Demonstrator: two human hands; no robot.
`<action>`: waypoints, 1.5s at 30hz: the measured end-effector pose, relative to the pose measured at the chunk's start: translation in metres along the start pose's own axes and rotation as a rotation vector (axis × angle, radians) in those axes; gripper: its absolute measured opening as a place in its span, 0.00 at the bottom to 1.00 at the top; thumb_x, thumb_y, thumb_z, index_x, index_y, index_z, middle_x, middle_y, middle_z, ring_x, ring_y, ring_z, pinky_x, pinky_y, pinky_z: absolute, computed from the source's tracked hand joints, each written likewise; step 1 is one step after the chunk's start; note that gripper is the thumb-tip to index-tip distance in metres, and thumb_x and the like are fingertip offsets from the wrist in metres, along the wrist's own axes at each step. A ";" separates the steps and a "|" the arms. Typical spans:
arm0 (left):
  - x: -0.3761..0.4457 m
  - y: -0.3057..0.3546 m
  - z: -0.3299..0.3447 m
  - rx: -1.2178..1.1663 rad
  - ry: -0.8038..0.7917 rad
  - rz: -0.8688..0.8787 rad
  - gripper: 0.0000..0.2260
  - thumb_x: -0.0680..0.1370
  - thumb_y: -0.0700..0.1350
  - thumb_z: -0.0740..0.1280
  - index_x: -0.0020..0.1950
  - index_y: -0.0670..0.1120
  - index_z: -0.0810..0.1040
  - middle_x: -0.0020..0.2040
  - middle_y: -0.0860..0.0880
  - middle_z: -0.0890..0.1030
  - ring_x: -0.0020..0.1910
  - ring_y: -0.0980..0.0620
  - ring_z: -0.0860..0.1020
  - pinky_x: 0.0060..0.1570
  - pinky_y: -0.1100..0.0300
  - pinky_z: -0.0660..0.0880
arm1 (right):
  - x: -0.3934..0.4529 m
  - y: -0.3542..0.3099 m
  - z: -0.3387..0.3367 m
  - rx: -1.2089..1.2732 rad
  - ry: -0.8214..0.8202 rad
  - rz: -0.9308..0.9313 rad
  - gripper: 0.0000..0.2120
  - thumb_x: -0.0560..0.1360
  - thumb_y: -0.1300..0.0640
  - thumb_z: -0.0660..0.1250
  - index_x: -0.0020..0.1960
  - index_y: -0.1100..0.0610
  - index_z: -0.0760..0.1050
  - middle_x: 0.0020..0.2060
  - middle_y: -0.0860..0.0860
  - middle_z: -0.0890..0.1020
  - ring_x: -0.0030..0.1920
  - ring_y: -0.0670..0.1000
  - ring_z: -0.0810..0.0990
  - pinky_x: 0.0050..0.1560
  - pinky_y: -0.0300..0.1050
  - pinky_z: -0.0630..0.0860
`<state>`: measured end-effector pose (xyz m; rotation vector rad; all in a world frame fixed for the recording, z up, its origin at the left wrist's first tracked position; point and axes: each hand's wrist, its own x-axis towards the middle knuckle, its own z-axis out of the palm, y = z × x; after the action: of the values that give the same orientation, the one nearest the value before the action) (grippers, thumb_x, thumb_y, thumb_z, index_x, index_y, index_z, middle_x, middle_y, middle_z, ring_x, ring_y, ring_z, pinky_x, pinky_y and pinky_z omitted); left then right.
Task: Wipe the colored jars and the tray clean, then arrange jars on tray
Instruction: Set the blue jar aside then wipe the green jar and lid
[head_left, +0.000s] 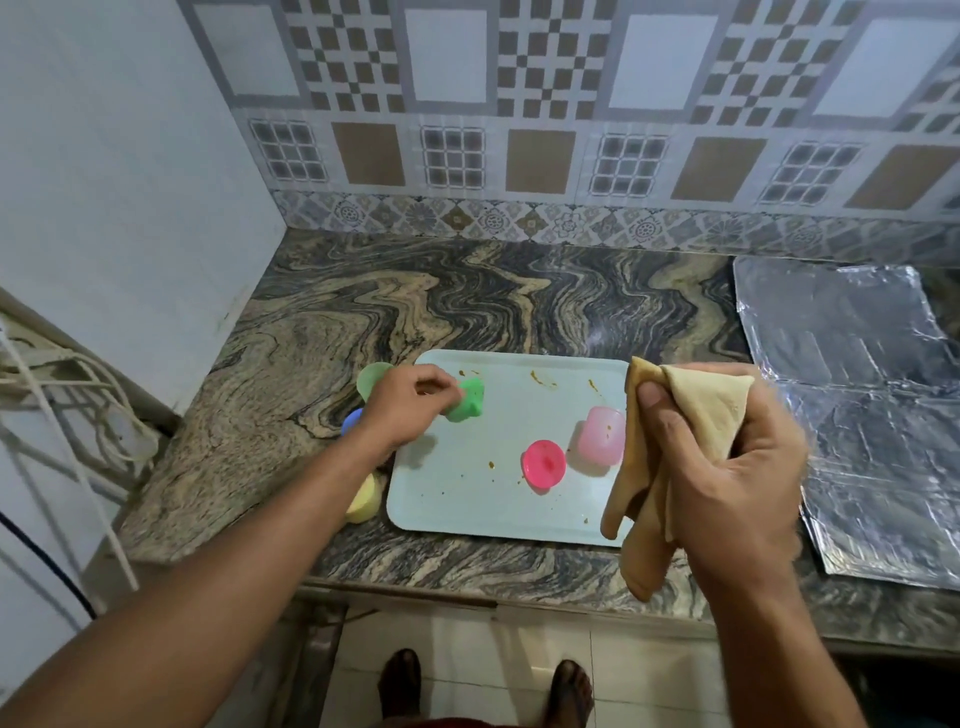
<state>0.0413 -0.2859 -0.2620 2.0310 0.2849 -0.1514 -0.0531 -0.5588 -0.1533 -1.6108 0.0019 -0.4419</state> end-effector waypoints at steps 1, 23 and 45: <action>-0.008 0.013 -0.003 -0.227 -0.035 -0.060 0.03 0.79 0.40 0.73 0.47 0.46 0.86 0.44 0.50 0.87 0.41 0.54 0.83 0.44 0.61 0.78 | 0.000 0.000 0.001 -0.002 0.011 0.007 0.06 0.75 0.53 0.76 0.46 0.46 0.79 0.35 0.45 0.82 0.35 0.46 0.78 0.36 0.46 0.75; -0.129 0.106 -0.014 -0.829 -0.278 0.149 0.12 0.78 0.47 0.72 0.55 0.39 0.83 0.51 0.37 0.77 0.50 0.41 0.67 0.51 0.52 0.66 | -0.010 -0.022 0.036 -0.283 -0.080 -0.442 0.08 0.73 0.61 0.77 0.50 0.57 0.81 0.43 0.39 0.83 0.39 0.35 0.79 0.42 0.28 0.73; -0.114 0.122 -0.034 -0.666 -0.547 0.120 0.03 0.76 0.46 0.73 0.45 0.47 0.84 0.38 0.49 0.78 0.36 0.55 0.74 0.43 0.58 0.67 | 0.024 -0.029 0.016 0.101 -0.447 -0.161 0.06 0.78 0.66 0.72 0.53 0.64 0.77 0.41 0.51 0.82 0.40 0.42 0.78 0.42 0.35 0.76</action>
<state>-0.0370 -0.3246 -0.1151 1.2786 -0.1253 -0.4609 -0.0336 -0.5471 -0.1194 -1.5856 -0.4826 -0.1932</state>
